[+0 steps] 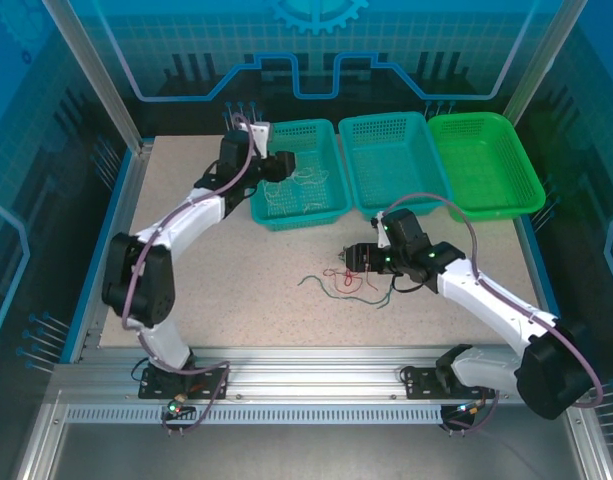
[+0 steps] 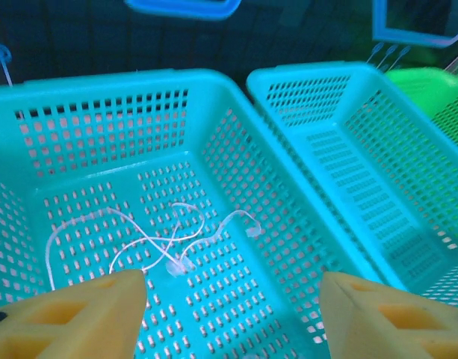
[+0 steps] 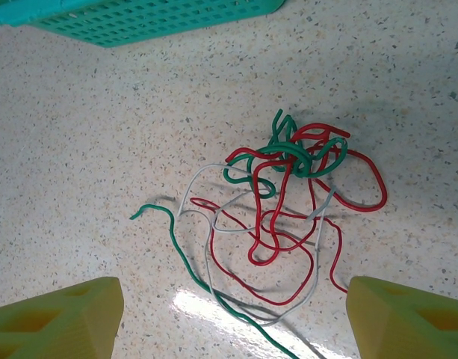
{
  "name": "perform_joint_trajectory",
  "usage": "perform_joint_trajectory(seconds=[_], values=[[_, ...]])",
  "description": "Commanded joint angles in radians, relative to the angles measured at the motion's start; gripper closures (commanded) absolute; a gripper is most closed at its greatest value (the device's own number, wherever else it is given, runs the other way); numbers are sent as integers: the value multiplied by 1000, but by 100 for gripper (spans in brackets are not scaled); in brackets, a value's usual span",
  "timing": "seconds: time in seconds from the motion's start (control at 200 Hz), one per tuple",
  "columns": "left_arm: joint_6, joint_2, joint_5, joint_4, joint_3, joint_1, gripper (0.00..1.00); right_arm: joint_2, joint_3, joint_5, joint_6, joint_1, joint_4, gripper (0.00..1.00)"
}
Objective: Untangle the cables
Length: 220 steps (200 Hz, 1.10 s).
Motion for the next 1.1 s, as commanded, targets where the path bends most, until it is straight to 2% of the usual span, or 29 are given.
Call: perform_joint_trajectory(seconds=[0.0, 0.33, 0.45, 0.55, 0.615, 0.77, 0.835, 0.945, 1.095], values=[[6, -200, 30, 51, -54, -62, 36, 33, 16, -23, 6, -13, 7, 21], [75, -566, -18, 95, -437, -362, 36, 235, 50, -63, 35, -13, 91, 21], [68, -627, -75, 84, -558, -458, 36, 338, 90, -39, 45, -13, 112, 21], [18, -623, -95, 52, -623, -486, 36, 397, 88, 16, 53, -12, 143, 23], [-34, -592, -125, 1, -635, -486, 36, 442, 96, 47, 37, -5, 150, 32], [-97, -461, -132, -95, -598, -482, 36, 502, 100, 51, 15, 9, 156, 73], [-123, -378, -145, -147, -549, -480, 36, 488, 79, 45, 18, 9, 175, 83], [-171, -242, -137, -188, -477, -457, 36, 471, 70, 30, 10, 13, 176, 93], [-201, -148, -16, -42, -462, -415, 36, 444, 43, -24, -4, 22, 189, 97]])
